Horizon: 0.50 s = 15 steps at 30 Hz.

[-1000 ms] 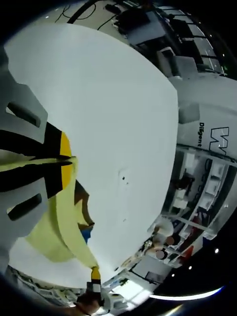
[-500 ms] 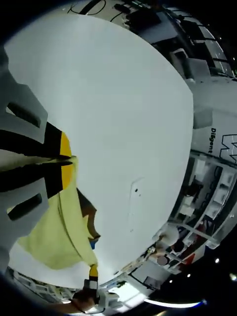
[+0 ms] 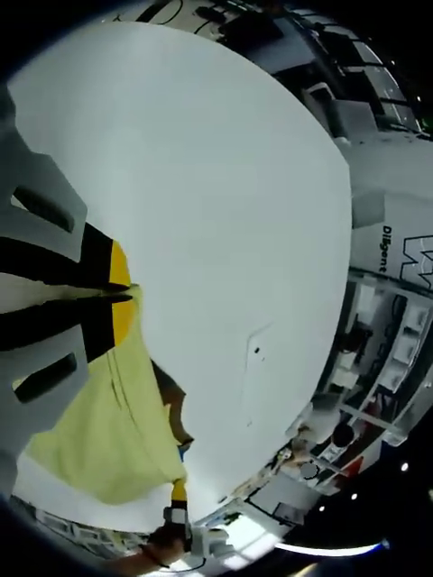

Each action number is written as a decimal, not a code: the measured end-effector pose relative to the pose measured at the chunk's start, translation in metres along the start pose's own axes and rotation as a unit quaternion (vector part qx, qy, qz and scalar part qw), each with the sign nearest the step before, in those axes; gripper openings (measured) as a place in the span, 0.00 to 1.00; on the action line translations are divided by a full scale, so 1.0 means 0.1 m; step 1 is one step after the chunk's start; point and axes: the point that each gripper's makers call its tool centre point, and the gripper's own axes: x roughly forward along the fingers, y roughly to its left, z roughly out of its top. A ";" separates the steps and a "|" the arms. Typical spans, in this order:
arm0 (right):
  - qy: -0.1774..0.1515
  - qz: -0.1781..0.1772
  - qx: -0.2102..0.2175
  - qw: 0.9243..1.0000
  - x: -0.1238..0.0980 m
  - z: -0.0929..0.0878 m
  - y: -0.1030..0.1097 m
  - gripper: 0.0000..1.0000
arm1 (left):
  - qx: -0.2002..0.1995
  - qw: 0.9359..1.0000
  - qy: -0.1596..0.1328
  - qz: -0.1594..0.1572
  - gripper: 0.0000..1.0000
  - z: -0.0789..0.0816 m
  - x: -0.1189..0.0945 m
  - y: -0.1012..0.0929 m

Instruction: Fold the garment on the visible template until the final outline fits inside the template.

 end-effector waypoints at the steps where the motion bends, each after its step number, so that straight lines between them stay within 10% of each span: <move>1: 0.001 0.004 -0.008 1.000 0.01 -0.01 0.01 0.00 | 0.003 1.000 0.001 0.003 0.01 -0.02 0.02 0.02; 12: -0.041 0.038 -0.011 0.998 0.04 0.01 0.09 0.00 | 0.041 0.999 -0.002 0.014 0.03 -0.06 0.02 -0.03; 15: -0.056 0.043 -0.046 0.996 0.01 0.07 0.13 0.00 | 0.081 0.996 -0.022 0.018 0.17 0.02 -0.03 -0.02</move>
